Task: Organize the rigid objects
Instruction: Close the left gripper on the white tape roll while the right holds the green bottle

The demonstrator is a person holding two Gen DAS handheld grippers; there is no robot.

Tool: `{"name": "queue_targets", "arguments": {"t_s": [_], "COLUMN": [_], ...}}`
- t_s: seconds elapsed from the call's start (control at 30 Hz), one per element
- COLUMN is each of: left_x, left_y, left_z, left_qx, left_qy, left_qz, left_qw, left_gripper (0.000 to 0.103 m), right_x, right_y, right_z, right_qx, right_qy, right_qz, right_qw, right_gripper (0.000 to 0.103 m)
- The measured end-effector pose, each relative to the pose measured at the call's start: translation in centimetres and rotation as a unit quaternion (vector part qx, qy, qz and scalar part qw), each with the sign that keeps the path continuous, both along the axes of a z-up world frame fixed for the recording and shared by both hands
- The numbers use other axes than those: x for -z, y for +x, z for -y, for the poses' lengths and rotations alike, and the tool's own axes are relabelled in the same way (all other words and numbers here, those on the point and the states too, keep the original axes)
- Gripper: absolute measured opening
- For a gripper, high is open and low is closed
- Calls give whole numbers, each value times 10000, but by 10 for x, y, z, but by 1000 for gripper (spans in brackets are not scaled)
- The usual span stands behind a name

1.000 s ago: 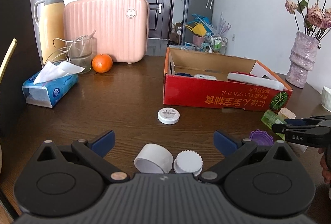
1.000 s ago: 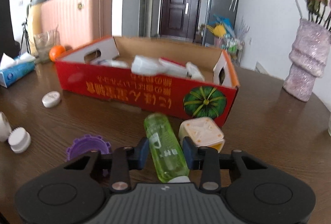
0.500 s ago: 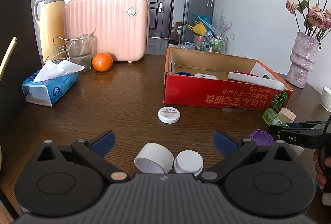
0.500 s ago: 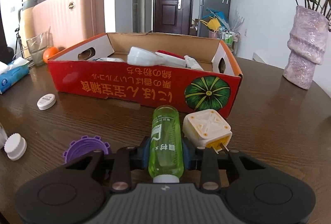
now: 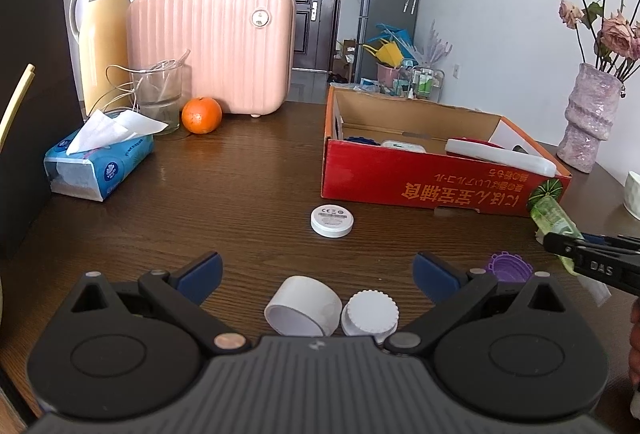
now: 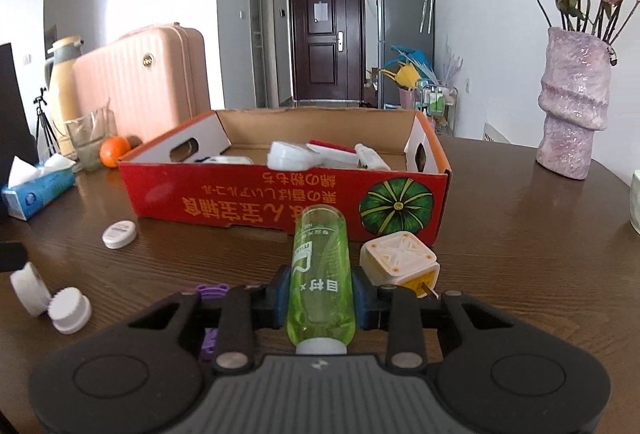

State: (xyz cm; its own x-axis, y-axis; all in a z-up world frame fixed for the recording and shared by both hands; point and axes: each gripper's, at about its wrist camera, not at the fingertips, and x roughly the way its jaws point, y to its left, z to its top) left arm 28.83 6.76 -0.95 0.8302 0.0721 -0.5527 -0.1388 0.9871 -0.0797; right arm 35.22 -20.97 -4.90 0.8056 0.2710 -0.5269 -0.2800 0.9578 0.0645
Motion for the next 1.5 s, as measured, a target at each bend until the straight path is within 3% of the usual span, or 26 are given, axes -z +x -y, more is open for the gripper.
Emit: {"name": "queue_targets", "arguments": {"t_s": [0.47,0.7,0.9,1.2,1.27,1.37,1.43,1.5], "left_x": [6,15,26,32,35,37,39,40], "left_y": [4,4,3,15,19,20,22,24], "left_z": [-22,-27,-21,-27,-29,-29,-28,-30], "left_qx": [-193,-10,293,495,527,649,701,699], "left_qy": [-50,-87,306,276,219,145,164,73], "left_qz": [-116,-248,-306,-343,-436,-478,-520,-556], "left_qw": [9997,9997,9986,9978,9974,9966,9960,9960], "left_gripper": [103,103,103,102,94,74,45,44], "right_x": [-9,-9,-9,-7,-8,-8,-7,-8], "right_y": [-42,-54,-58,-59,-59,-59,-59,-59], "right_z": [10,17,18,16,15,16,16,16], "right_qx": [33,81,53,28,21,20,22,18], "right_qy": [316,444,474,438,432,430,433,432], "right_qz": [246,286,299,281,285,283,281,287], "right_qw": [9992,9986,9984,9986,9987,9987,9987,9987], "right_gripper": [30,30,30,30,30,30,30,30]}}
